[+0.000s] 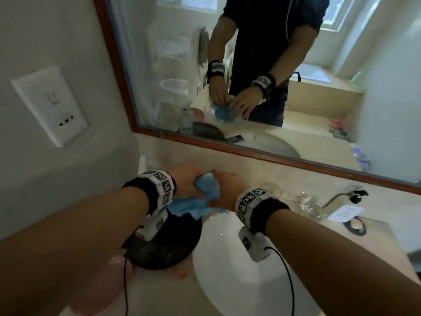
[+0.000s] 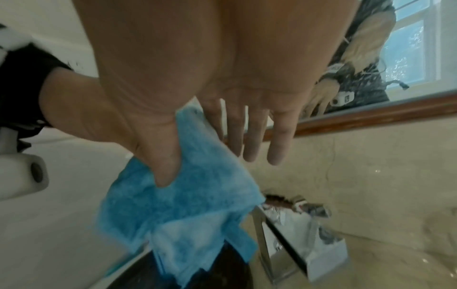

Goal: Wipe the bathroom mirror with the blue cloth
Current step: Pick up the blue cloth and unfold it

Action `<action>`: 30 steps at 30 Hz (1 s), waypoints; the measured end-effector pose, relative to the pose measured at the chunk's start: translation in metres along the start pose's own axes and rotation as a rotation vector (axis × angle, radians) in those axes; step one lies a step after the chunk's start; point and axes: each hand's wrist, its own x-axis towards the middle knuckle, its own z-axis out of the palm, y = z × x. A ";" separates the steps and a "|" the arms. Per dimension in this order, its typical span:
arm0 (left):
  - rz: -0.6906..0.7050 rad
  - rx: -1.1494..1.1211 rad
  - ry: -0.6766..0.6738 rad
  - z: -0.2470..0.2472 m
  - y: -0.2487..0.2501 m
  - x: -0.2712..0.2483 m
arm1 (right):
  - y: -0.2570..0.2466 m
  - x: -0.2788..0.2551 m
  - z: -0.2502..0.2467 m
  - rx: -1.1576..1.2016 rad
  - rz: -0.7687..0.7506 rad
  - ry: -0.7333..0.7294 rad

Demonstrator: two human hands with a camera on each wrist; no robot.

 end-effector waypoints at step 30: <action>0.600 0.021 0.409 -0.060 0.422 0.038 | 0.235 -0.300 -0.229 0.429 0.152 0.939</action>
